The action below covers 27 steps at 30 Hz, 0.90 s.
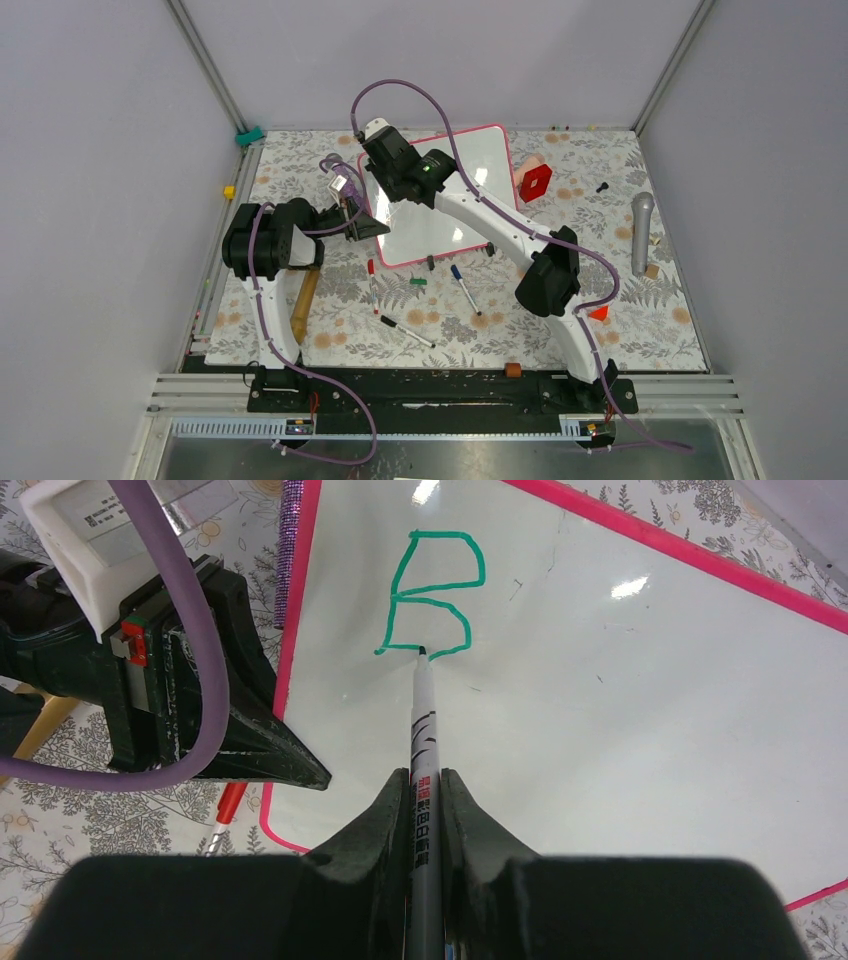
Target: Write a sentence on the whiteboard
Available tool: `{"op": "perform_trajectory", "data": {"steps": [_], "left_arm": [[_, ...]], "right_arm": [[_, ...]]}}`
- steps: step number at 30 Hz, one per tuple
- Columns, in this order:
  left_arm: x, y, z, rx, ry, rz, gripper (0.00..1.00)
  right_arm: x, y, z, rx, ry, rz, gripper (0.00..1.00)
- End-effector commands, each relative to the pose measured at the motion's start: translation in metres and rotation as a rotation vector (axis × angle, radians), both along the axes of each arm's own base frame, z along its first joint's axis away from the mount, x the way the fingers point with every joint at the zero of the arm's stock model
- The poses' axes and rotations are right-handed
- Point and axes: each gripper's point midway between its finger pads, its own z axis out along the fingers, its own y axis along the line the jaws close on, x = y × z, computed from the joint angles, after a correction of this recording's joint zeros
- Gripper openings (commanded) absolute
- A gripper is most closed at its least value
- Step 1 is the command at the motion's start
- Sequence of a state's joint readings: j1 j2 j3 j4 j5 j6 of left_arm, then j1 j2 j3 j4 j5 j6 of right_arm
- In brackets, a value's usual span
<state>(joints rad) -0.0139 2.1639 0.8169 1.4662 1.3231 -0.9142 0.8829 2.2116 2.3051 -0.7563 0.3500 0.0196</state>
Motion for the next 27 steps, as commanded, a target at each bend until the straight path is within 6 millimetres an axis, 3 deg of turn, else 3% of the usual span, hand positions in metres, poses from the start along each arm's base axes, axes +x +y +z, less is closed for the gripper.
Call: {"op": "perform_trajectory", "data": {"steps": [1,13,21,27], "left_arm": [[-0.004,-0.008,-0.006,0.003,0.009,-0.037,0.0],[-0.004,-0.008,-0.006,0.003,0.009,-0.038,0.0],[-0.004,-0.008,-0.006,0.003,0.009,-0.038,0.0],[-0.004,-0.008,-0.006,0.003,0.006,-0.037,0.0]], "right_arm": [[-0.002,-0.009,0.033,0.039,-0.047,-0.013,0.0],[-0.008,-0.016,0.066,0.249,-0.05,0.003,0.0],[0.006,-0.037,0.062,0.246,-0.062,-0.06,0.0],[0.011,-0.04,0.059,0.229,-0.062,-0.067,0.0]]}}
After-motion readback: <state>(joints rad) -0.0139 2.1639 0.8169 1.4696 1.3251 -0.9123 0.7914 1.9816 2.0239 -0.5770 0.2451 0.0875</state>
